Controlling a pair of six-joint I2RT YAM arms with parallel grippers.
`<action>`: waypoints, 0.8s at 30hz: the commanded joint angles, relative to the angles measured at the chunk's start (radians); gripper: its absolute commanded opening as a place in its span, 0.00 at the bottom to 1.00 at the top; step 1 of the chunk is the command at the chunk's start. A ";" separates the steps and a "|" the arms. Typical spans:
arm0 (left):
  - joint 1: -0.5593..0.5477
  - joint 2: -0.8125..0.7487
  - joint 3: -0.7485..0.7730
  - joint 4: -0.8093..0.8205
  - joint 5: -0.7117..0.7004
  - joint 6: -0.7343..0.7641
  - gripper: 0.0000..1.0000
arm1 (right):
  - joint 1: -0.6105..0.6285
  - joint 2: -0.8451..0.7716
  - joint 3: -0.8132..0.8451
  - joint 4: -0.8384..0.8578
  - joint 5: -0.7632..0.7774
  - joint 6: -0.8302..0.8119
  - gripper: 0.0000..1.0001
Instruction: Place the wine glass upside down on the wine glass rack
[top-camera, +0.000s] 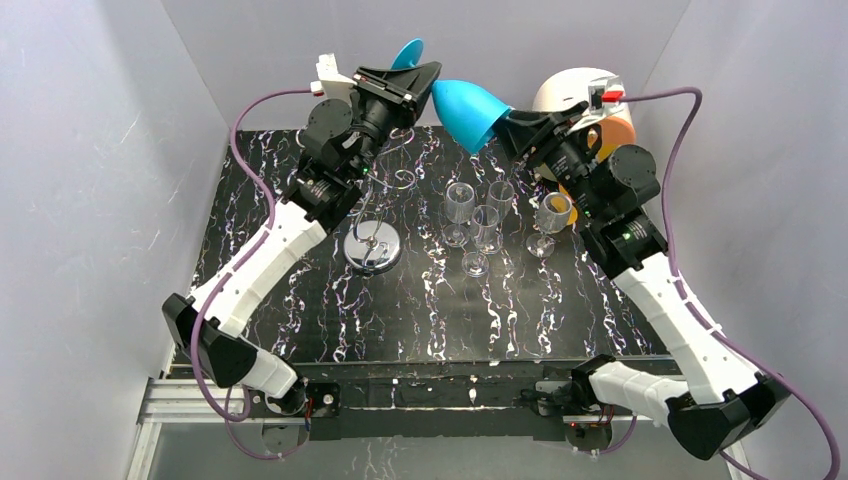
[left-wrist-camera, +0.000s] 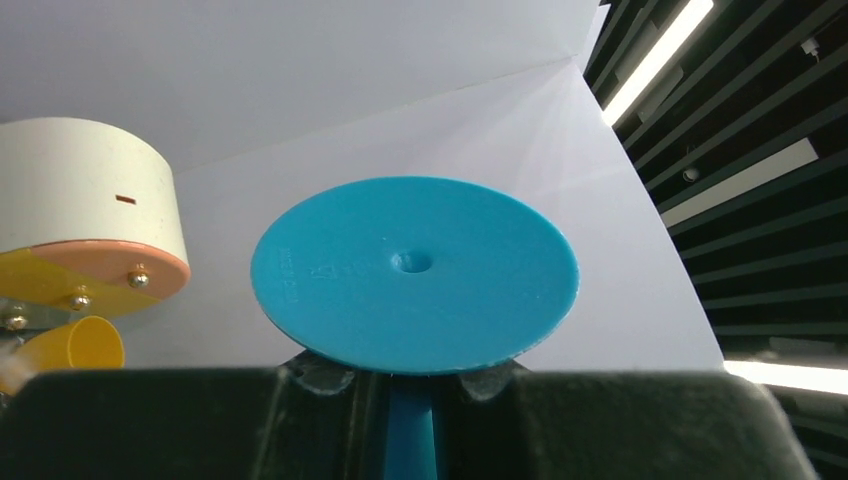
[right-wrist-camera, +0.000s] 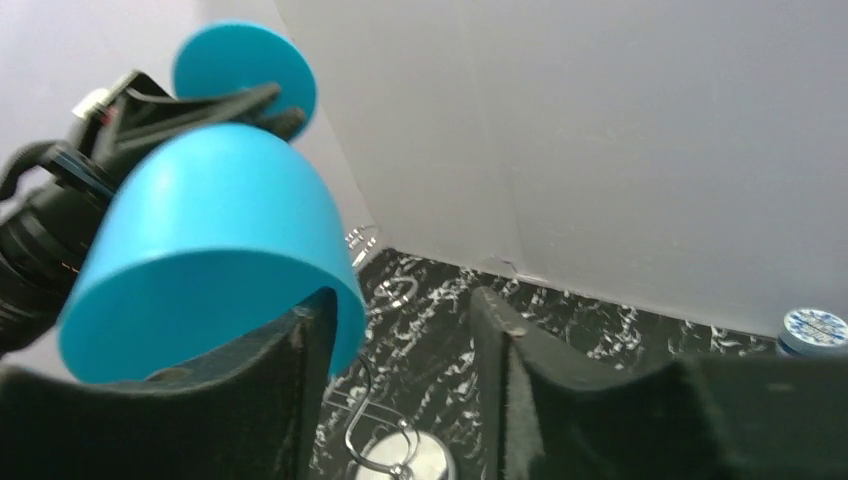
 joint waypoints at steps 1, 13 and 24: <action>-0.002 -0.093 -0.028 0.059 -0.053 0.125 0.00 | -0.002 -0.094 -0.048 -0.042 0.036 -0.019 0.66; -0.002 -0.213 -0.090 -0.073 0.046 0.566 0.00 | -0.003 -0.330 -0.097 -0.377 0.097 -0.028 0.95; -0.002 -0.339 -0.228 -0.068 0.496 1.056 0.00 | -0.002 -0.086 0.237 -0.455 -0.132 0.267 0.98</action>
